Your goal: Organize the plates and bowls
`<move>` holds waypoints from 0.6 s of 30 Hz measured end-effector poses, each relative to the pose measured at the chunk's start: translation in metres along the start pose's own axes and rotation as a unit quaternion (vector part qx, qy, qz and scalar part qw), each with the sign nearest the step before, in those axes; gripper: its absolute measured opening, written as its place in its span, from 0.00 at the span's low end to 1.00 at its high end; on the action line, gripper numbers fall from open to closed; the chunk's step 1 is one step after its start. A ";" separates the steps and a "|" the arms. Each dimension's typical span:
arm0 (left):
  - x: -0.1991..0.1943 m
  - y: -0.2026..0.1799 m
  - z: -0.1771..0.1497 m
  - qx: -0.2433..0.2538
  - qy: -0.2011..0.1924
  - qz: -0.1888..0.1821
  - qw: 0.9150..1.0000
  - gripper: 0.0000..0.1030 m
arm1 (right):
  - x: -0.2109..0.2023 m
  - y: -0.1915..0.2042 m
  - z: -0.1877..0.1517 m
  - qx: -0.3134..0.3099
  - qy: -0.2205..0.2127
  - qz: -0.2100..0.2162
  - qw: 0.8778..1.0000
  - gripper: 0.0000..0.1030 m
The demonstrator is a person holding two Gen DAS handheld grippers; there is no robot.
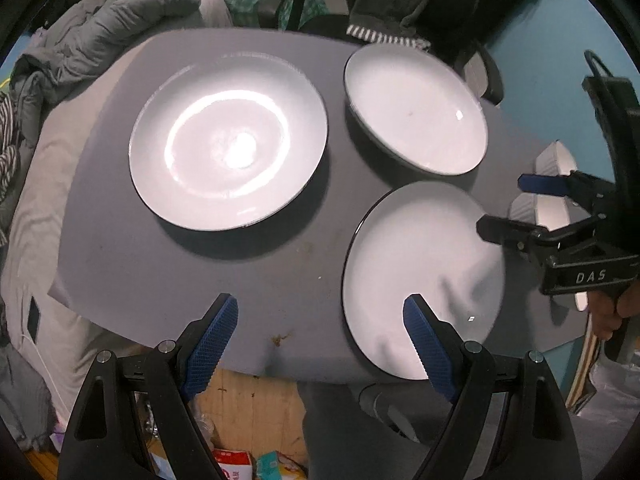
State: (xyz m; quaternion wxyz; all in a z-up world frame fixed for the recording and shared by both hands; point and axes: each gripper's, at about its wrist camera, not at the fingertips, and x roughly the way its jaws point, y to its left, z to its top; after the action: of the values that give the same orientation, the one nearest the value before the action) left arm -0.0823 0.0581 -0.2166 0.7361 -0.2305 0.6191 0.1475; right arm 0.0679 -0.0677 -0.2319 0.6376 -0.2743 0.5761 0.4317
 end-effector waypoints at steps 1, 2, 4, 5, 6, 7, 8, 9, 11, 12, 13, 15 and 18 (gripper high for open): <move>0.005 0.001 -0.001 -0.001 0.004 -0.003 1.000 0.84 | 0.005 -0.001 0.000 0.000 0.004 -0.001 1.000 0.99; 0.009 0.002 -0.001 -0.003 0.006 -0.004 1.000 0.84 | 0.009 -0.002 0.000 0.000 0.006 -0.001 1.000 0.97; 0.018 0.005 -0.001 -0.010 0.013 -0.008 1.000 0.84 | 0.018 -0.003 -0.001 -0.001 0.012 -0.003 1.000 0.94; 0.019 0.006 -0.002 -0.012 0.016 -0.012 1.000 0.84 | 0.022 -0.003 0.000 0.000 0.016 -0.006 1.000 0.93; 0.022 0.008 -0.002 -0.016 0.017 -0.019 1.000 0.84 | 0.026 -0.003 -0.001 -0.001 0.021 -0.006 1.000 0.93; 0.024 0.010 -0.001 -0.021 0.016 -0.024 0.999 0.84 | 0.029 -0.004 -0.001 -0.001 0.025 -0.006 1.000 0.93; 0.027 0.012 -0.002 -0.024 0.017 -0.026 0.999 0.84 | 0.032 -0.005 -0.001 -0.002 0.027 -0.004 1.000 0.93; 0.031 0.015 -0.002 -0.031 0.021 -0.027 0.999 0.84 | 0.033 -0.004 -0.002 -0.003 0.028 -0.003 1.000 0.92; 0.035 0.020 -0.001 -0.041 0.025 -0.034 0.998 0.84 | 0.037 -0.002 -0.003 -0.011 0.030 0.001 0.999 0.90; 0.037 0.023 -0.001 -0.046 0.025 -0.038 0.998 0.84 | 0.038 0.000 -0.002 -0.015 0.031 0.002 0.999 0.90; 0.037 0.024 -0.001 -0.048 0.026 -0.039 0.998 0.84 | 0.040 0.001 -0.002 -0.019 0.032 0.002 0.999 0.89; 0.040 0.027 -0.001 -0.050 0.027 -0.043 0.997 0.84 | 0.043 0.003 -0.002 -0.023 0.035 0.006 0.999 0.86; 0.044 0.028 0.001 -0.052 0.032 -0.046 0.997 0.84 | 0.048 0.002 -0.003 -0.021 0.043 0.014 0.999 0.78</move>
State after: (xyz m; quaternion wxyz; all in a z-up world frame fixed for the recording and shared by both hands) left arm -0.0870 0.0797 -0.2636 0.7088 -0.3010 0.6228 0.1381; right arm 0.0628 -0.0584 -0.2789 0.6005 -0.2981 0.5971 0.4404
